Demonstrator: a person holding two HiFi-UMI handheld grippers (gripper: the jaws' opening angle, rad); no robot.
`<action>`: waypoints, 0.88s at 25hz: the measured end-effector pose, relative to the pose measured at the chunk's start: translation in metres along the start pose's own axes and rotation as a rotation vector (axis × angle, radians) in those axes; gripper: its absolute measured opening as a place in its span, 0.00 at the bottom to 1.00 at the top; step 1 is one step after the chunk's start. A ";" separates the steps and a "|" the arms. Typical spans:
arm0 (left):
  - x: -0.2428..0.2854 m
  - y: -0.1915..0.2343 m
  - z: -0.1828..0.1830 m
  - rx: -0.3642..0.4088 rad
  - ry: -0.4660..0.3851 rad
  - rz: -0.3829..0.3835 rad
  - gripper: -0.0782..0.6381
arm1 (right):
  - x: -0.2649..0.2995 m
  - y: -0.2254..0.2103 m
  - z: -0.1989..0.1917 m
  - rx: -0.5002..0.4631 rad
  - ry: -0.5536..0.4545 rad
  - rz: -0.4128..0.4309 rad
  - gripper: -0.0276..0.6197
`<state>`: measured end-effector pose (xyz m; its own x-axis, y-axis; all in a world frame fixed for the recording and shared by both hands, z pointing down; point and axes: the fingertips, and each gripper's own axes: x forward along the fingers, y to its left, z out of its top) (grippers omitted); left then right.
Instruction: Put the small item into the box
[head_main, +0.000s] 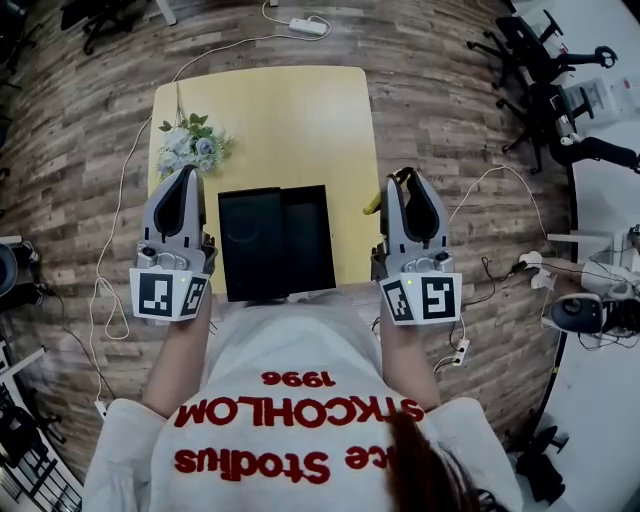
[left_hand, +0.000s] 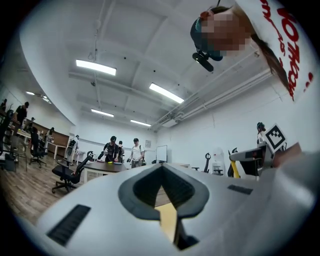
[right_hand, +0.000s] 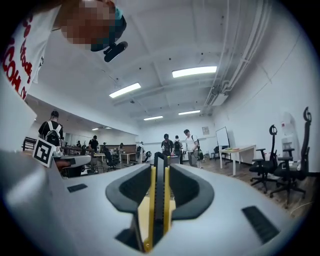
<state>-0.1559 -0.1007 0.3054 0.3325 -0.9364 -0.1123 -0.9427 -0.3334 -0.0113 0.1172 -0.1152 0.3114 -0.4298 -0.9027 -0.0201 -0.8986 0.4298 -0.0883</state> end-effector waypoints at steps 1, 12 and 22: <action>-0.001 -0.001 0.004 0.002 -0.008 0.000 0.12 | -0.001 0.001 0.007 -0.005 -0.017 0.001 0.22; -0.004 -0.003 0.022 0.012 -0.046 0.011 0.12 | -0.005 0.013 0.031 -0.020 -0.042 0.030 0.22; -0.022 0.005 0.006 0.003 0.002 0.060 0.12 | 0.013 0.050 -0.019 0.068 0.103 0.140 0.22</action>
<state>-0.1683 -0.0808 0.3017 0.2752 -0.9550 -0.1106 -0.9611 -0.2760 -0.0079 0.0649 -0.1052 0.3260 -0.5603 -0.8257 0.0650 -0.8227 0.5457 -0.1589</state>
